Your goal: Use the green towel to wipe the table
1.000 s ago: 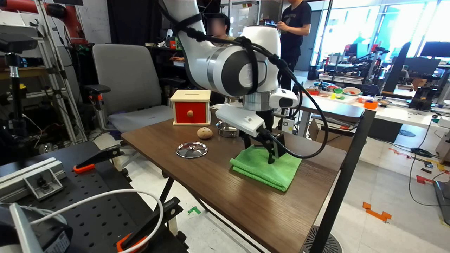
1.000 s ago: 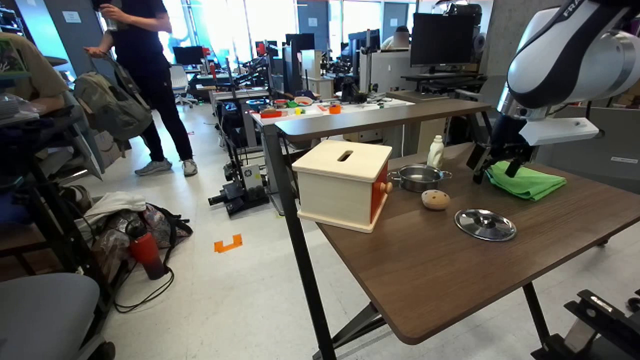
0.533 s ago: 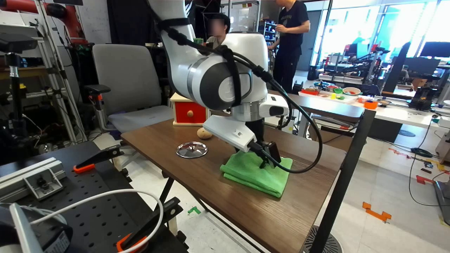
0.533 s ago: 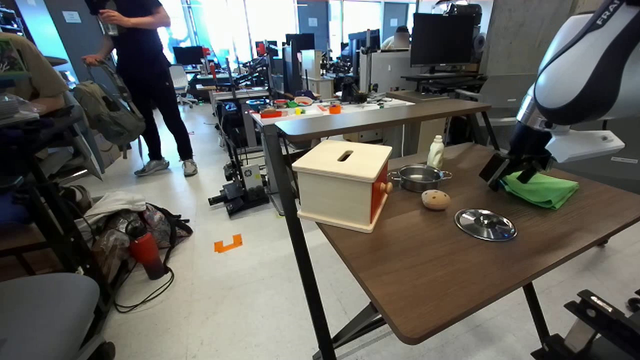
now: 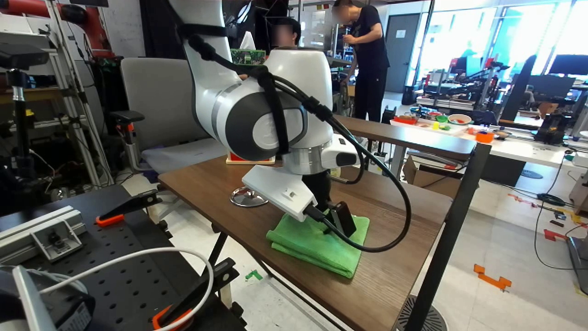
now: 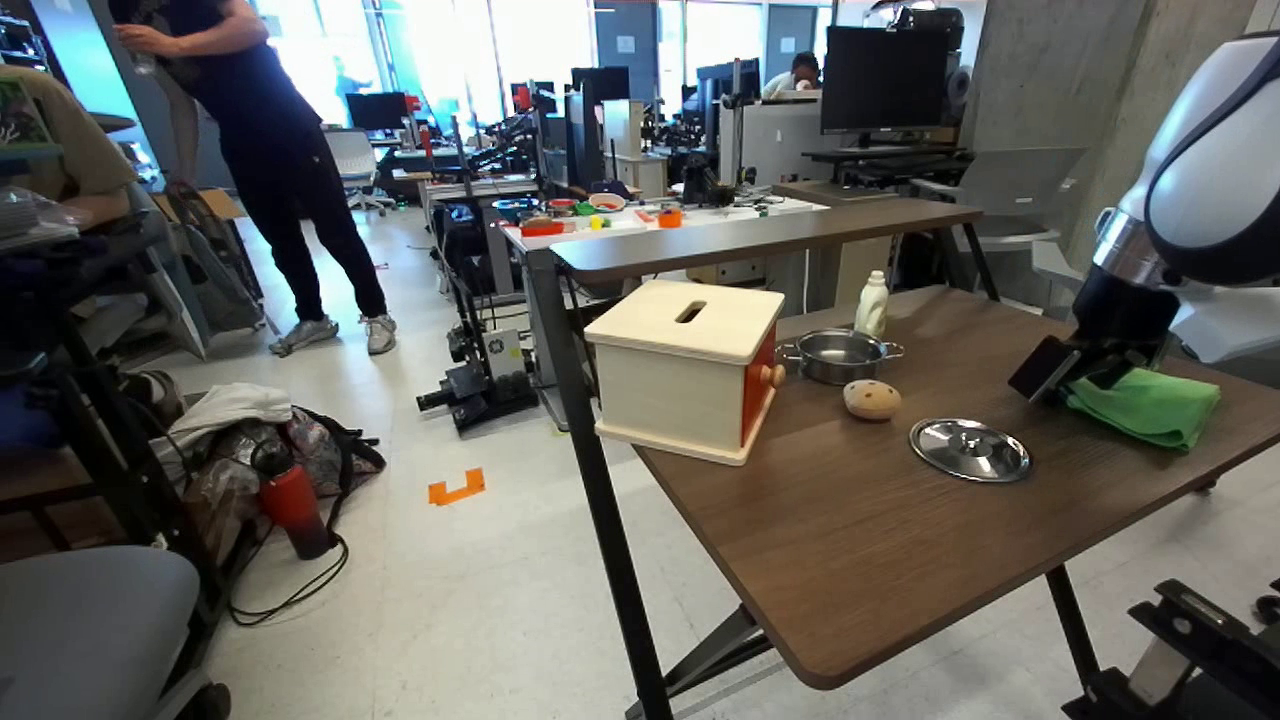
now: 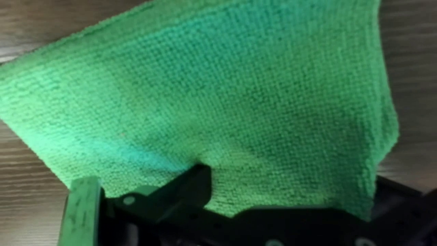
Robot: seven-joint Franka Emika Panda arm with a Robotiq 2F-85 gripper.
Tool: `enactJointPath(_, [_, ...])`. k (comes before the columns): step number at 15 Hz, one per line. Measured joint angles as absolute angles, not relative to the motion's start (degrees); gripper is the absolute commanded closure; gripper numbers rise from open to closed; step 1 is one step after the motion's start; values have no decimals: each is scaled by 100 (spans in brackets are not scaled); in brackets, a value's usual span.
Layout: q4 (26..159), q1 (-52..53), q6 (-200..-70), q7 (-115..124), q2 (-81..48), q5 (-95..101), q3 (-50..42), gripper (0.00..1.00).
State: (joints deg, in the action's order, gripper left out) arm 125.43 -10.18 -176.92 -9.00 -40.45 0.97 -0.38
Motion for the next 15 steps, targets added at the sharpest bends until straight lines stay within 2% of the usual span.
enactJointPath(6, [12382, -890, -17415, -637, -4058, 92, -340, 0])
enactJointPath(15, [10939, -684, -15997, -148, -4515, 91, -727, 0])
